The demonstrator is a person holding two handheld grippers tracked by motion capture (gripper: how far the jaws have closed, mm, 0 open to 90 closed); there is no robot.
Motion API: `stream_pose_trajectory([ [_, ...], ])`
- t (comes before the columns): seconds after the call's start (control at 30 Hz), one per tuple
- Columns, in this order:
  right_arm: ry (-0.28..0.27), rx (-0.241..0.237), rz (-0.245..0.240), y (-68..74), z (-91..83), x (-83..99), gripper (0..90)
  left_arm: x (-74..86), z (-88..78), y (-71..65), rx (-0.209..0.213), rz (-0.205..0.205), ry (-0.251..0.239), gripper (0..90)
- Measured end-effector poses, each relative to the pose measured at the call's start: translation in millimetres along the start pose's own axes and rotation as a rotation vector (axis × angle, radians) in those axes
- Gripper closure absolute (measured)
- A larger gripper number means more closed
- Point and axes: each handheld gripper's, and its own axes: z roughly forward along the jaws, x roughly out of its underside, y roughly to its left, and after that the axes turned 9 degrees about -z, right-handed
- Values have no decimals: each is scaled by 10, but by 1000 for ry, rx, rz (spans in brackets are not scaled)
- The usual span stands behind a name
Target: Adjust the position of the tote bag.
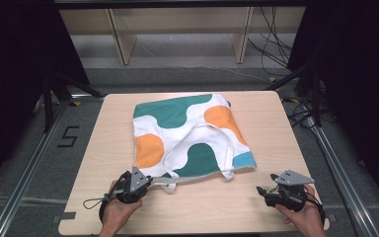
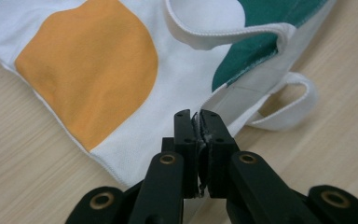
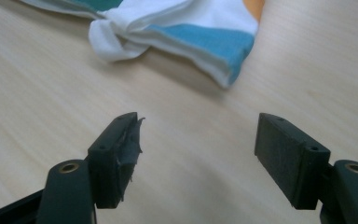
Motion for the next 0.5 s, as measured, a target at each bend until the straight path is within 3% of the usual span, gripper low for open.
stream_pose_trajectory([
  [0.07,-3,11,-32,-36,59,-51,336,-9,-4,45,1,9,5,858],
  [0.17,15,20,-47,-101,179,-125,362,-19,-8,47,-4,-18,-13,860],
  [0.2,13,24,-39,-129,228,-158,369,-34,-18,74,1,14,-6,861],
  [0.23,15,26,-54,-175,302,-206,387,-40,-24,84,4,2,-16,862],
  [0.27,15,26,-54,-175,302,-206,387,-40,-24,84,4,2,-16,862],
  [0.3,18,26,-69,-191,347,-228,390,-33,-21,68,0,-29,-27,862],
  [0.37,28,19,-71,-184,419,-271,391,-35,-31,91,-8,-8,-14,862],
  [0.4,25,6,-69,-173,442,-286,395,-27,-26,92,-6,-18,-25,862],
  [0.43,41,7,-93,-156,463,-308,403,-30,-27,110,-1,-3,-22,862],
  [0.5,66,20,-96,-147,480,-312,416,-25,-28,115,1,-22,-26,863],
])
